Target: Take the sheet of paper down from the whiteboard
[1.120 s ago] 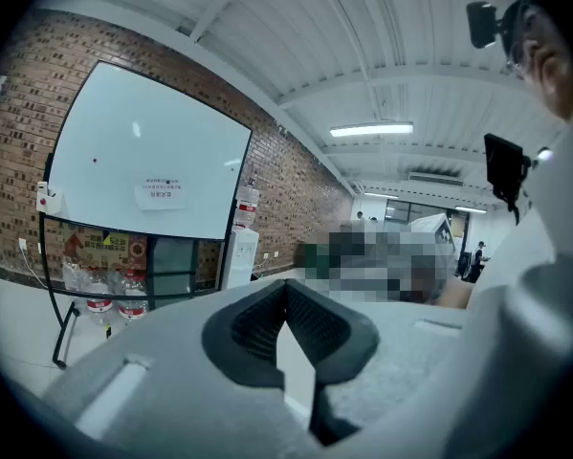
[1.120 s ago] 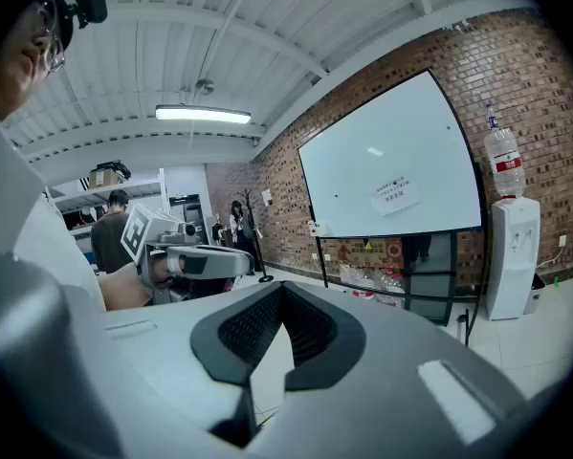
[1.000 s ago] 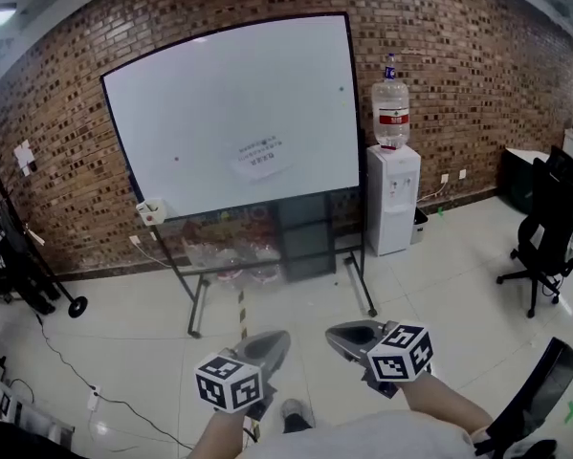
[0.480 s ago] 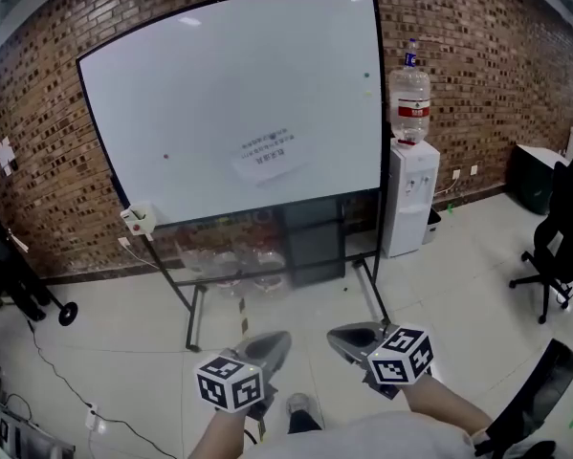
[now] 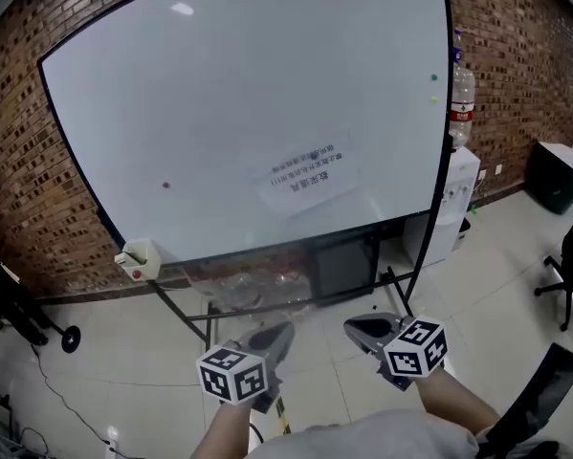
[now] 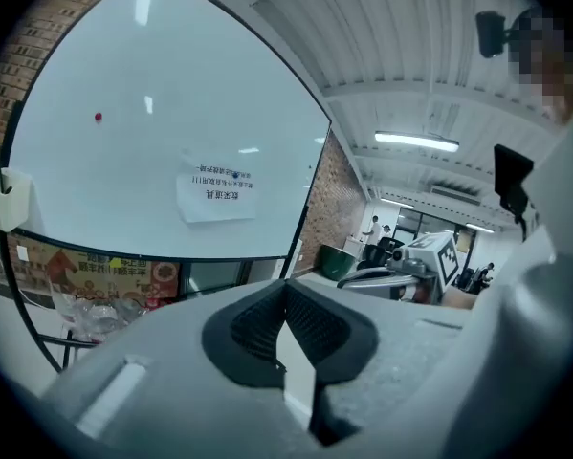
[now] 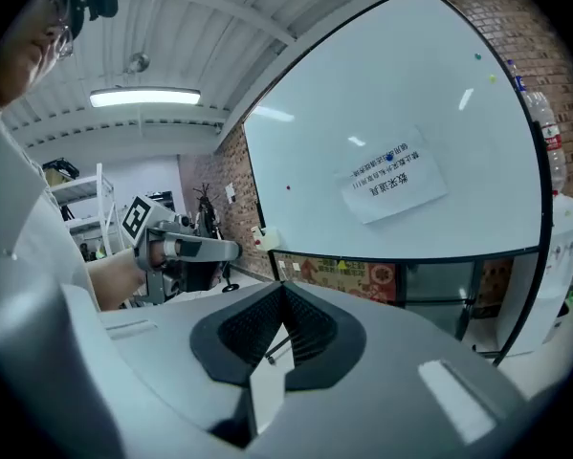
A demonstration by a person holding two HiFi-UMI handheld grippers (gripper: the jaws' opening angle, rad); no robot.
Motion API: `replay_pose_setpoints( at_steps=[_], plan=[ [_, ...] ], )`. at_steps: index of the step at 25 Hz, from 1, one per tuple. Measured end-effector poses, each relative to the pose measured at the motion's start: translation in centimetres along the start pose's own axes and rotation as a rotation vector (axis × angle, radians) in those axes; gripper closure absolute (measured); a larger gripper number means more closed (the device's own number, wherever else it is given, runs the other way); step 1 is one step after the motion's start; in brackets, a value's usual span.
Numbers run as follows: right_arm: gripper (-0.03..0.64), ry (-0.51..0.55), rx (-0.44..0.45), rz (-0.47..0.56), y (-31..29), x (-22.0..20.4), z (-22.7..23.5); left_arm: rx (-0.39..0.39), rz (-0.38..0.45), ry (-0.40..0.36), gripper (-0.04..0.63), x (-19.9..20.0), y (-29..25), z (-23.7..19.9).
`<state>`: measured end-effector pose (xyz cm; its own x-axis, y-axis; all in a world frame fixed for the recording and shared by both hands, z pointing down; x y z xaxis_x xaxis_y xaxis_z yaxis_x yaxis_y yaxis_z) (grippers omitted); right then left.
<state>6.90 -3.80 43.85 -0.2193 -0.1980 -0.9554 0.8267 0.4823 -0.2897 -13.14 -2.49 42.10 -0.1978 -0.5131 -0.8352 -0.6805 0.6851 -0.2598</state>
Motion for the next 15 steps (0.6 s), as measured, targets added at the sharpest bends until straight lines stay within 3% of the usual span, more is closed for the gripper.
replay_pose_setpoints(
  at_steps=[8, 15],
  plan=[
    [0.618, 0.048, -0.069, -0.034, -4.0, 2.6, 5.0, -0.034, -0.002, -0.028, 0.594, 4.9, -3.6, -4.6],
    [0.618, 0.114, -0.081, 0.010, -6.4, 5.6, 9.2, -0.018, 0.019, -0.070, 0.594, 8.6, -6.3, -7.0]
  ],
)
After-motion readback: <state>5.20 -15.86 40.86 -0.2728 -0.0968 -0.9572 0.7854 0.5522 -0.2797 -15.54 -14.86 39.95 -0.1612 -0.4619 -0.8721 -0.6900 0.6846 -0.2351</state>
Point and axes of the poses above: the fingertips, and each gripper's own axes: y backward along the fingers, z to its right, x out of its top, the point moved 7 cm from there along y, backward along the fingers, and after that the axes turned 11 degrees about y, right-handed, at the moved point
